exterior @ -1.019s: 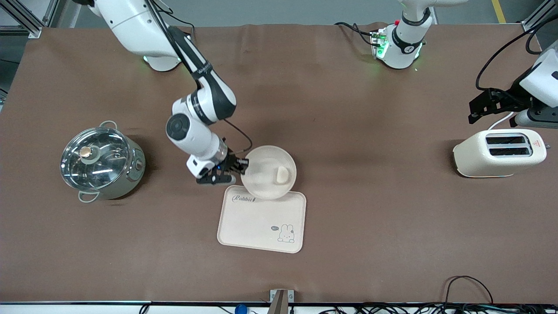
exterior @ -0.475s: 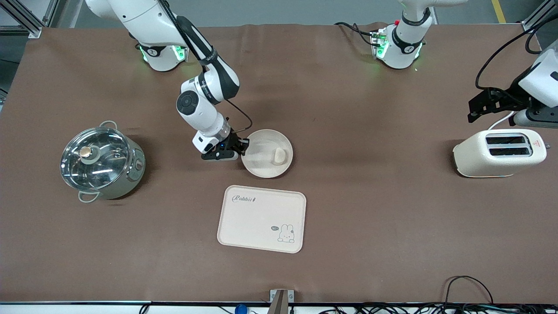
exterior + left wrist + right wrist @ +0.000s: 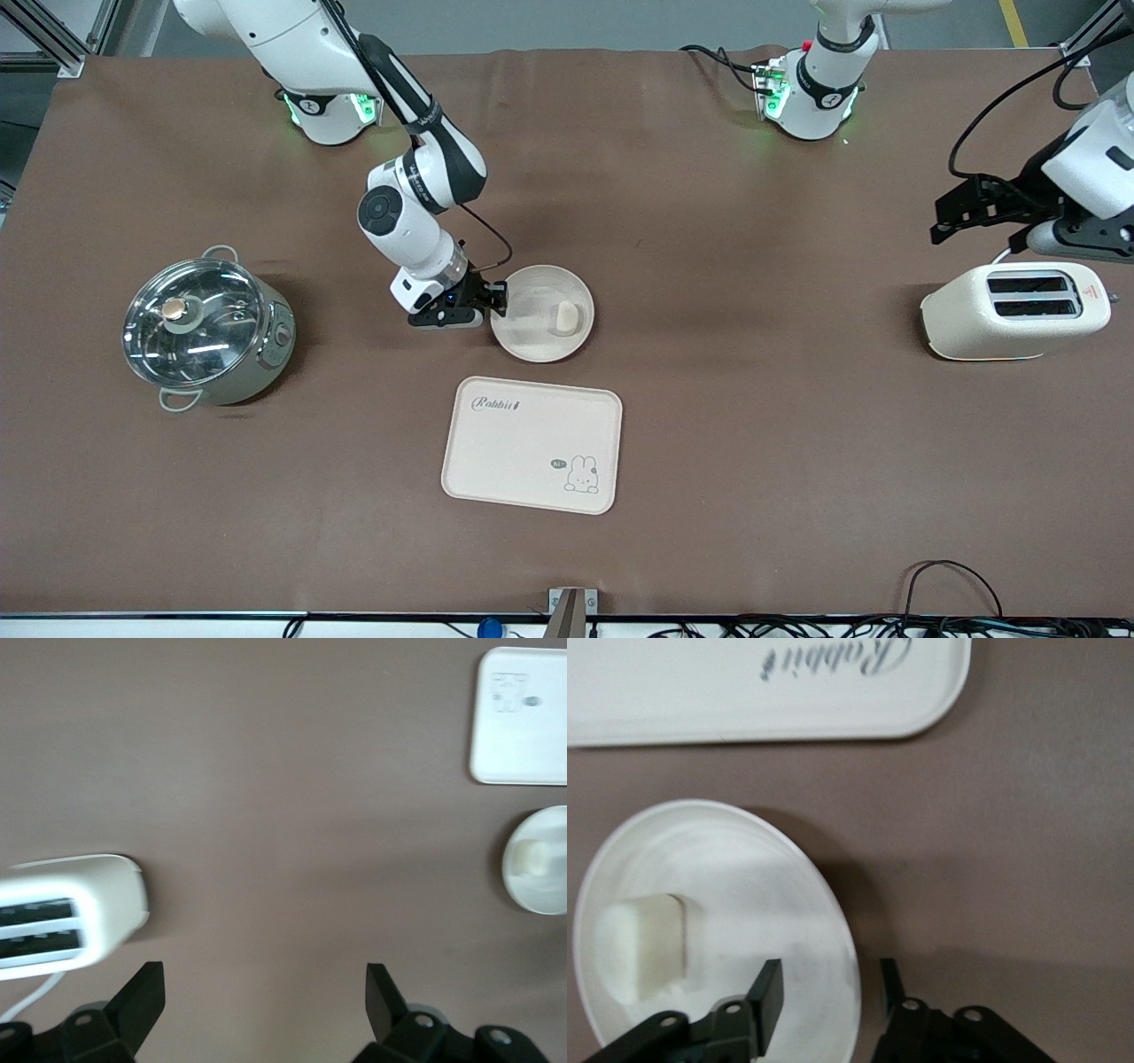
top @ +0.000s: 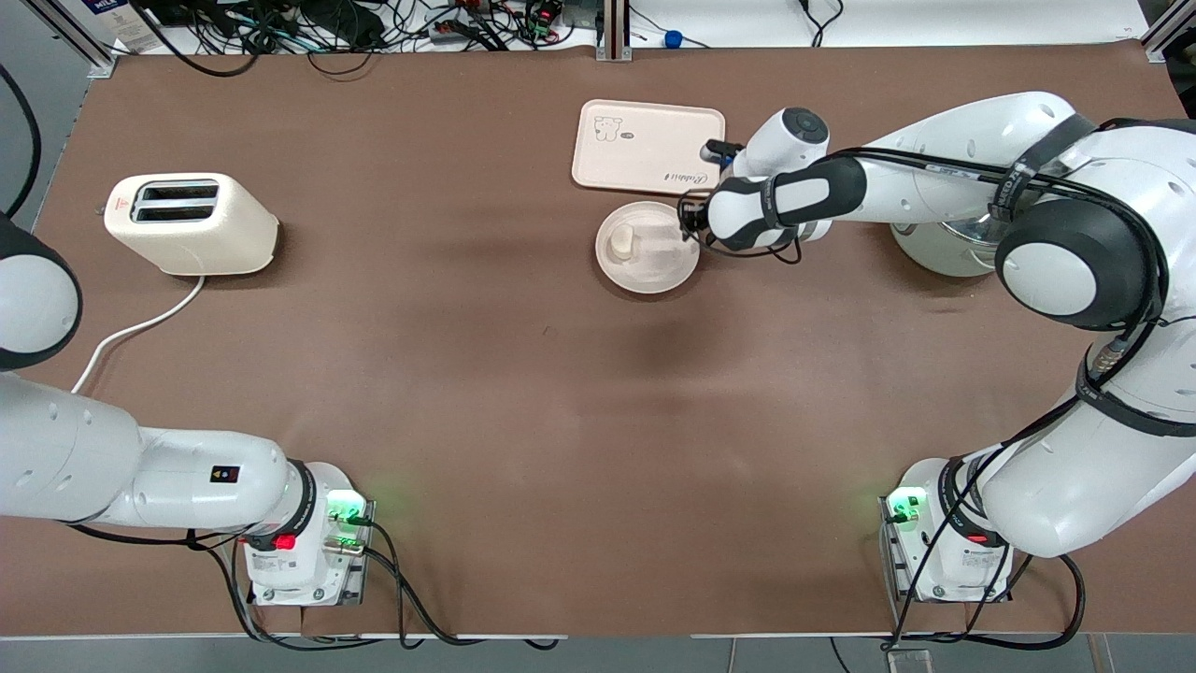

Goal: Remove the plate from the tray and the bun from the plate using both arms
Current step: 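Set the plate down beside the tray and open the right gripper, then retract the right gripper while the left gripper reaches the bun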

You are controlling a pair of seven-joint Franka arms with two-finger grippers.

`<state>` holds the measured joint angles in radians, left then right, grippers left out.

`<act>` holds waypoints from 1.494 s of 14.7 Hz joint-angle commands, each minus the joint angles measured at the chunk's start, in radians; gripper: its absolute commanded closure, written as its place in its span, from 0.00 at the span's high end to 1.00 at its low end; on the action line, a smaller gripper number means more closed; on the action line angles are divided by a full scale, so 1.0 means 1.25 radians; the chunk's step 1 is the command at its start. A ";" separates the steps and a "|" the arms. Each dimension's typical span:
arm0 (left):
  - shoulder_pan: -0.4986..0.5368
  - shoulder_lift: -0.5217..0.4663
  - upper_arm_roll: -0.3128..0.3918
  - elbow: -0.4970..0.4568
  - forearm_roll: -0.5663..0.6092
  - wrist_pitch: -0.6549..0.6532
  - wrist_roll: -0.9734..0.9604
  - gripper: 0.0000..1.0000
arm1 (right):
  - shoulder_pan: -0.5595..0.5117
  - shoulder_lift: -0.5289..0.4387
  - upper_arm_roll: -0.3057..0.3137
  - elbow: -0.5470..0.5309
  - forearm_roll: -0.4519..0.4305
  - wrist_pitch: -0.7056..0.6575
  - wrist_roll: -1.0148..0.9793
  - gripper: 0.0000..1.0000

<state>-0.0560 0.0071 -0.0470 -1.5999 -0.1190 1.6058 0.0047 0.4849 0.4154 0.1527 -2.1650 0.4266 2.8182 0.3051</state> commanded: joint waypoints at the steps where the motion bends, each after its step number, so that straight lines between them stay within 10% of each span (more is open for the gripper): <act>1: -0.034 0.063 -0.053 0.004 -0.037 0.064 -0.079 1.00 | -0.014 -0.082 -0.010 0.050 0.018 -0.100 0.047 1.00; 8: -0.276 0.276 -0.111 0.009 0.024 0.414 -0.413 1.00 | -0.152 -0.231 -0.150 0.242 -0.185 -0.596 -0.156 1.00; 15: -0.455 0.531 -0.106 0.013 0.307 0.744 -0.758 0.99 | -0.358 -0.379 -0.169 0.449 -0.373 -1.058 -0.272 1.00; 22: -0.493 0.589 -0.107 0.012 0.396 0.756 -0.908 0.99 | -0.401 -0.385 -0.160 0.472 -0.363 -1.062 -0.282 1.00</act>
<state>-0.6505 0.7425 -0.1897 -1.6028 0.3519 2.5565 -1.0801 -0.0026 -0.0729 -0.0723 -1.5902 -0.0169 1.4961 -0.0460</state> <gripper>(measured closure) 0.004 0.000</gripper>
